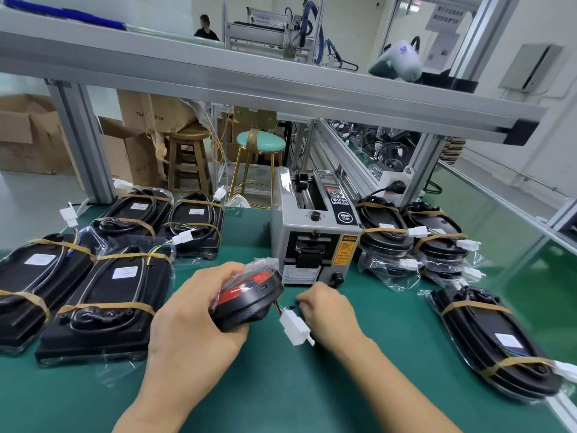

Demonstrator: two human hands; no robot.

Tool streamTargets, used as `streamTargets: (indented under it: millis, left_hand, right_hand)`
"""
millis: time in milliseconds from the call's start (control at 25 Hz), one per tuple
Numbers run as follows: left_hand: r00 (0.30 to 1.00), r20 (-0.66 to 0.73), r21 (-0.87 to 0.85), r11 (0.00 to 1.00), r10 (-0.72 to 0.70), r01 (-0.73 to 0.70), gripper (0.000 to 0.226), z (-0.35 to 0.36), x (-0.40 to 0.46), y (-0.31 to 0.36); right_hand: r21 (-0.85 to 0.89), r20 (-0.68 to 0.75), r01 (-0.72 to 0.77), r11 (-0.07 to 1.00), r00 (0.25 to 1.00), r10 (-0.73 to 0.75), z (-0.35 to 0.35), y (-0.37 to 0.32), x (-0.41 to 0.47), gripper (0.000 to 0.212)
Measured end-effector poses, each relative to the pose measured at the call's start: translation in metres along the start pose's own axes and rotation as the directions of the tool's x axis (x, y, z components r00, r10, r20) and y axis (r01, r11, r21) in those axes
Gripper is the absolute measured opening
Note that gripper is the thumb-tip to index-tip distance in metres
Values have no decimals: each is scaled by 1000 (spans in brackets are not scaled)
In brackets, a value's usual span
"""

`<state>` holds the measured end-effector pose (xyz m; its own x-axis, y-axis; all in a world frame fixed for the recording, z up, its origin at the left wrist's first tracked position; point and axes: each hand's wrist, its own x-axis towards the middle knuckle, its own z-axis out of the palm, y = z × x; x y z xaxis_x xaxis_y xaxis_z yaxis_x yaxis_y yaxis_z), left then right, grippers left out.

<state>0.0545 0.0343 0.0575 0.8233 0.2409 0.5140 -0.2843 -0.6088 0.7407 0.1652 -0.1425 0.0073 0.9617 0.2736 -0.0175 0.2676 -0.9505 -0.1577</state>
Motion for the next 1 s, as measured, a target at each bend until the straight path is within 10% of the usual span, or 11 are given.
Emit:
streamTargets:
  millis: [160, 320, 1000]
  left_hand:
    - [1000, 13, 3, 1000, 6, -6, 77, 1, 0, 0]
    - [1000, 16, 15, 1000, -15, 15, 72, 4, -1, -1]
    - [1000, 5, 3, 1000, -17, 17, 72, 3, -1, 4]
  right_hand:
    - [409, -105, -184, 894, 963, 246, -15, 14, -10, 20]
    - [761, -365, -33, 648, 804, 469, -37, -1, -4, 22]
    - [996, 51, -84, 10, 692, 720, -32, -19, 31, 10]
